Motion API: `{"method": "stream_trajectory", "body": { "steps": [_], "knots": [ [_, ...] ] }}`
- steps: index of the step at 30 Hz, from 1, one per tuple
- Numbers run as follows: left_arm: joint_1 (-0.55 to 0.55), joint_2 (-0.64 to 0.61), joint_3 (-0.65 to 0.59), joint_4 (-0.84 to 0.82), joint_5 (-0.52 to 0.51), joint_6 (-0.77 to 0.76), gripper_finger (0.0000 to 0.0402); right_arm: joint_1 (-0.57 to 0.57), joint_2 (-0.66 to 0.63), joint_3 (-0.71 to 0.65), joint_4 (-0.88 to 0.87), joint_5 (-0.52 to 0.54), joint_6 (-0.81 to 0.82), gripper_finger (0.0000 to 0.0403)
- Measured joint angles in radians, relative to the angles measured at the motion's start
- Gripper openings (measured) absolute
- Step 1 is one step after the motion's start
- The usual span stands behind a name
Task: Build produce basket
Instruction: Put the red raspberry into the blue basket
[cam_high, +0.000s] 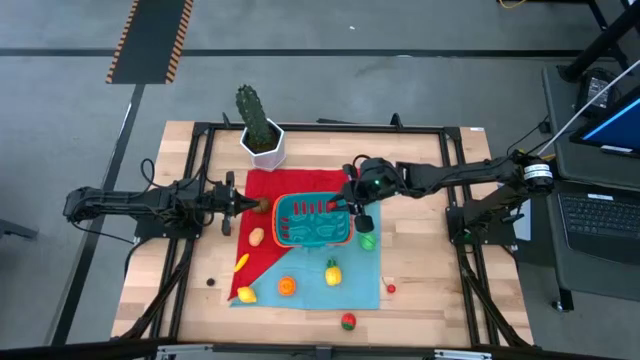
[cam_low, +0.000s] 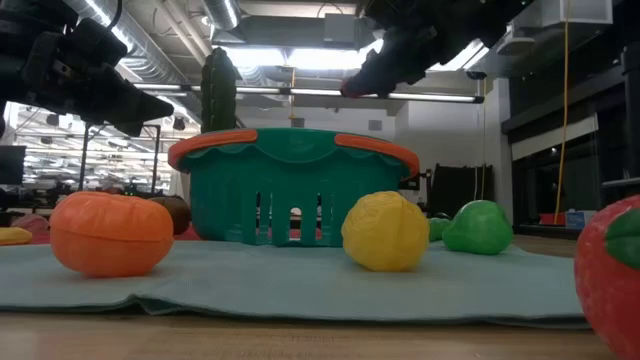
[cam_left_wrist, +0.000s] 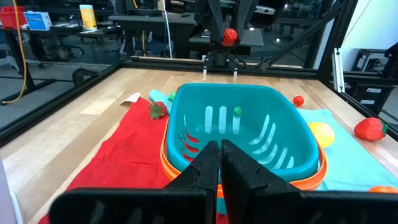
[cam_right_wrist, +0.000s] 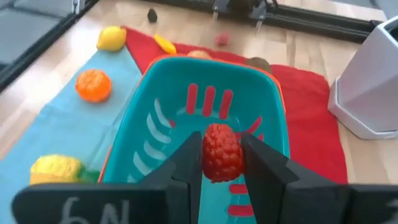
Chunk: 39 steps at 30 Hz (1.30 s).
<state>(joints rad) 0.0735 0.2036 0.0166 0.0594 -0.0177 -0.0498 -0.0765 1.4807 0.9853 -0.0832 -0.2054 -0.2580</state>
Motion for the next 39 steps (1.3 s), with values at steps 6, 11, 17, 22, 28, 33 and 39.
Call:
{"method": "stream_trajectory", "body": {
  "steps": [6,11,17,22,28,33,39],
  "knots": [
    [0.000,0.000,0.000,0.000,0.000,-0.012,0.0008,0.000,0.000,0.047,-0.095,-0.006,-0.040,0.0095],
    [0.000,0.000,0.000,-0.006,0.000,-0.027,0.0008,0.000,-0.001,0.064,-0.117,-0.006,-0.065,0.0095],
    [0.000,0.000,0.000,-0.008,0.000,-0.027,0.0008,0.000,0.049,0.063,-0.120,-0.007,-0.069,0.0095],
    [0.000,0.000,0.000,-0.008,0.000,-0.027,0.0008,0.000,0.134,0.105,-0.157,-0.007,-0.073,0.0095],
    [0.000,0.000,0.000,-0.011,0.000,-0.028,0.0008,0.000,0.263,0.294,-0.390,-0.007,-0.139,0.0094],
    [0.000,0.000,0.000,-0.027,0.000,-0.029,0.0008,-0.005,0.371,0.444,-0.540,-0.007,-0.191,0.0094],
    [0.000,0.000,0.000,-0.031,0.000,-0.030,0.0008,-0.014,0.466,0.541,-0.626,-0.005,-0.217,0.0094]
  ]
}}
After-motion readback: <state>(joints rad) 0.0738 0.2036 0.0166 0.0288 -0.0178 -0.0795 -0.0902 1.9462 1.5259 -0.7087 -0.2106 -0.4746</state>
